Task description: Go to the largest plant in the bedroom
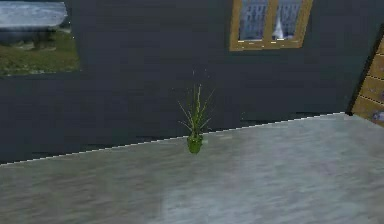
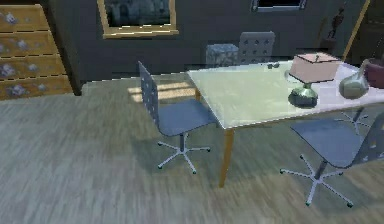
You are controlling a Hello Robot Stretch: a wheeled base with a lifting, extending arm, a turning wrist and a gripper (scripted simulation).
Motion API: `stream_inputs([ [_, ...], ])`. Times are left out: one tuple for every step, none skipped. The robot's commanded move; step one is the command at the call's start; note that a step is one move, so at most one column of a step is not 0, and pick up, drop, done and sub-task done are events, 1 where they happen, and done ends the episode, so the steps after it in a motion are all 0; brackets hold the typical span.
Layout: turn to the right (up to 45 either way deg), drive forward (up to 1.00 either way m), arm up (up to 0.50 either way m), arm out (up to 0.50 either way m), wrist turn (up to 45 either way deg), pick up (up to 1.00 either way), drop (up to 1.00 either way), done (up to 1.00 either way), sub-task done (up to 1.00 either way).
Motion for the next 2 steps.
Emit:
stream_inputs([
  [0.0, 0.85, 0.0, 0.0, 0.0, 0.0, 0.0, 0.0, 0.0],
  [0.0, 0.0, 0.0, 0.0, 0.0, 0.0, 0.0, 1.0, 0.0],
])
